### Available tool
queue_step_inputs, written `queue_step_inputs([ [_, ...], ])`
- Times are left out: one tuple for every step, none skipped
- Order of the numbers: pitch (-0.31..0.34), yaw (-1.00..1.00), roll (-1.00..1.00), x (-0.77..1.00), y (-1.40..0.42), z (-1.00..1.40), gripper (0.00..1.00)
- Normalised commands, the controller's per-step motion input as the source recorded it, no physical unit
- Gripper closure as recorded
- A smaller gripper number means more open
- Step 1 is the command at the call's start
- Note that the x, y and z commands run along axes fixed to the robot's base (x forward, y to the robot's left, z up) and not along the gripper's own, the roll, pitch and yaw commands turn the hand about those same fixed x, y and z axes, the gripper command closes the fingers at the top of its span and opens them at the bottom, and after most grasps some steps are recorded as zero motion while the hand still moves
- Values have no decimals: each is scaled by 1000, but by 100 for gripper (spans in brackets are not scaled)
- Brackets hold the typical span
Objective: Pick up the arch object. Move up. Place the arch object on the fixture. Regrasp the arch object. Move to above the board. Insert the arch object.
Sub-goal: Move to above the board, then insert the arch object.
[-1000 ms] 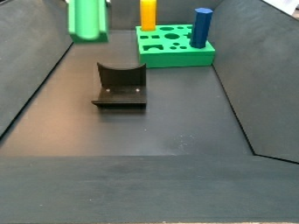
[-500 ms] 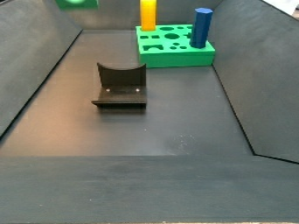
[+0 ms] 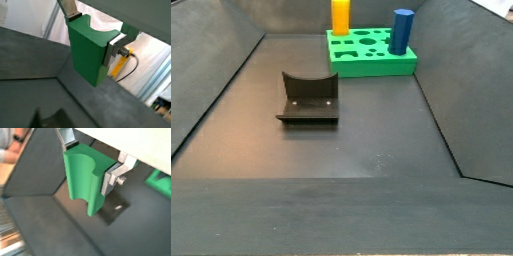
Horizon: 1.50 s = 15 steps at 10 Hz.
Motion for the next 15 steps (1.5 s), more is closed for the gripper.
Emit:
queue_step_inputs([
  [-88, -150, -1000, -756, -1000, 131, 100],
  [-86, -156, -1000, -769, -1000, 134, 100],
  [-84, -159, -1000, -781, -1000, 130, 100],
  [-77, -163, -1000, -807, -1000, 131, 100],
  [-75, -165, -1000, -825, -1000, 137, 100],
  [-77, -162, -1000, -847, -969, 129, 100],
  [-80, -161, -1000, -697, -767, 100, 100],
  [-85, -146, -1000, -395, -368, 48, 100],
  [-54, -111, -804, -228, -190, 17, 100],
  [-20, -48, -496, -105, -62, 11, 100],
  [-15, -40, -369, -70, -49, 3, 100],
  [0, 0, -34, 69, 0, -63, 100],
  [-34, 0, 0, 0, 0, -149, 100],
  [-94, 0, 0, 0, 0, -134, 100],
  [-14, 197, 0, 397, 191, -194, 100],
])
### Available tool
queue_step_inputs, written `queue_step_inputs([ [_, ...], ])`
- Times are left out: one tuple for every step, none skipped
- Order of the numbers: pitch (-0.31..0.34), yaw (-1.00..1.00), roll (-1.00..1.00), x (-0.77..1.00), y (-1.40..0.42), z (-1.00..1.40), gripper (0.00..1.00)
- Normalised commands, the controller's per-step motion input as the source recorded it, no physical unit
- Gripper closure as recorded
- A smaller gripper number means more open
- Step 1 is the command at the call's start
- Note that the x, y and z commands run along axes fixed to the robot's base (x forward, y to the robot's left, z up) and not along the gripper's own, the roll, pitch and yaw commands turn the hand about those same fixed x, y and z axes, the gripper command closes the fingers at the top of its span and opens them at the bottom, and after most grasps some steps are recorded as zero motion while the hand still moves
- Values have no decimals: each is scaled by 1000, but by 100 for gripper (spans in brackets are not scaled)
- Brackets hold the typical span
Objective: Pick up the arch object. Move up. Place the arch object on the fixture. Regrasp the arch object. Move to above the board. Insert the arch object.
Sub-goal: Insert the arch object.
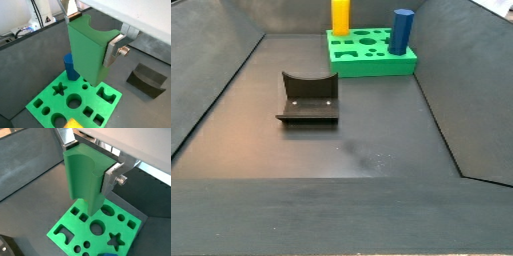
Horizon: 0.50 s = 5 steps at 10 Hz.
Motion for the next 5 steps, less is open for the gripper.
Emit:
queue_step_inputs([
  [7, 203, 0, 800, 243, -120, 100],
  [0, 180, 23, 737, 237, -231, 100],
  [0, 289, 0, 549, 411, -380, 100],
  [-33, 269, 0, 337, 411, -671, 100],
  [-91, 117, -23, 80, 429, -1000, 100],
])
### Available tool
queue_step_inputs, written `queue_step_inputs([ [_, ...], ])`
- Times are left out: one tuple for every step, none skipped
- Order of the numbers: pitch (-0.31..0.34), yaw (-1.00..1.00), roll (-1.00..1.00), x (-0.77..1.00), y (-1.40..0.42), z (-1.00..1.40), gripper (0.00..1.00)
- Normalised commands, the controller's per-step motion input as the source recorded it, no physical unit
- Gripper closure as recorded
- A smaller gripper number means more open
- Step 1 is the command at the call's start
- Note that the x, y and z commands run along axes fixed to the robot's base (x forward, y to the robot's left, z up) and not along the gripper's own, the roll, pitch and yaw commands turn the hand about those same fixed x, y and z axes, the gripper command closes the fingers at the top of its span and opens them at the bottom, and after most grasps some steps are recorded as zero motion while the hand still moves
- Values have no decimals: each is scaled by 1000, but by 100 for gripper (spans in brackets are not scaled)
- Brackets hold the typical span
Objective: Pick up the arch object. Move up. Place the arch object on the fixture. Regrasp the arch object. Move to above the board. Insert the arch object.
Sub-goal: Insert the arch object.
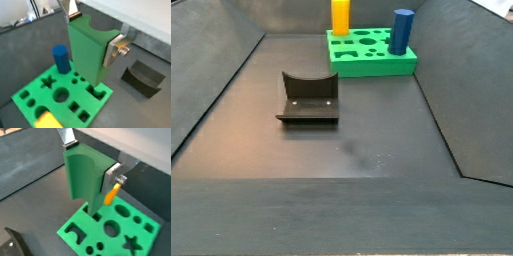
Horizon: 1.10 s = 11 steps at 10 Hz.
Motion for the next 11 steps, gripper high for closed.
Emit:
queue_step_inputs([
  [-37, 0, 0, -71, 391, -1000, 100],
  [-26, 0, 0, -131, 380, -1000, 100],
  [-31, 0, 0, -331, 297, -1000, 100],
  [-63, -26, 0, -369, 206, -1000, 100],
  [-146, -3, -9, -246, 111, -1000, 100],
  [-196, 0, -36, -77, 129, -871, 100],
  [-210, 49, -14, 0, 57, -811, 100],
  [-216, 0, 0, 137, 31, -549, 100],
  [-96, 0, 90, 160, 71, -414, 100],
  [0, 0, 93, 186, 97, -349, 100],
  [40, 0, 67, 94, 106, -260, 100],
])
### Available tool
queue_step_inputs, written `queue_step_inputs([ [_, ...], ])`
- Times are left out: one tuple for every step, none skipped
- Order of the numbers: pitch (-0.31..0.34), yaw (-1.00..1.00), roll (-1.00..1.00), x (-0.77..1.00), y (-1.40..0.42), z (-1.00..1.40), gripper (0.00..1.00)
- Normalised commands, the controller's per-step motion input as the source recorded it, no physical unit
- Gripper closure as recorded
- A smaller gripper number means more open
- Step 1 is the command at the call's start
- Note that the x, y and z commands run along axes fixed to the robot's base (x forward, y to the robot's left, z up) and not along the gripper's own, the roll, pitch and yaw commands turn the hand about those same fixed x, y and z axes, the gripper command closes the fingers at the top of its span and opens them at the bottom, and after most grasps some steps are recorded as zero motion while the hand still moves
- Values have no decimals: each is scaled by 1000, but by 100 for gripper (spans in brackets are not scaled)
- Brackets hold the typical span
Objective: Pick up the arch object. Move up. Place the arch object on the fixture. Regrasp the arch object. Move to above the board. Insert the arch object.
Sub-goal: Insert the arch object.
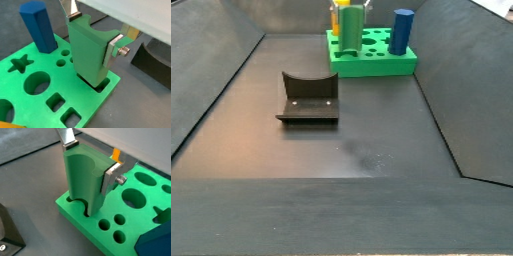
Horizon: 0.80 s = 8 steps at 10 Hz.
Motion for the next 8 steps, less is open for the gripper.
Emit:
queue_step_inputs([
  [91, 54, 77, 43, 71, -231, 100],
  [57, 63, 33, 120, 106, -194, 100],
  [29, 49, 11, 194, 117, -189, 100],
  [0, 43, 0, 251, 71, -171, 100],
  [0, 6, 0, 331, 43, -177, 100],
  [0, 0, -11, 274, 0, -71, 100],
  [0, 0, 0, 63, 0, -109, 100],
  [0, 0, -10, -83, 0, -243, 100],
])
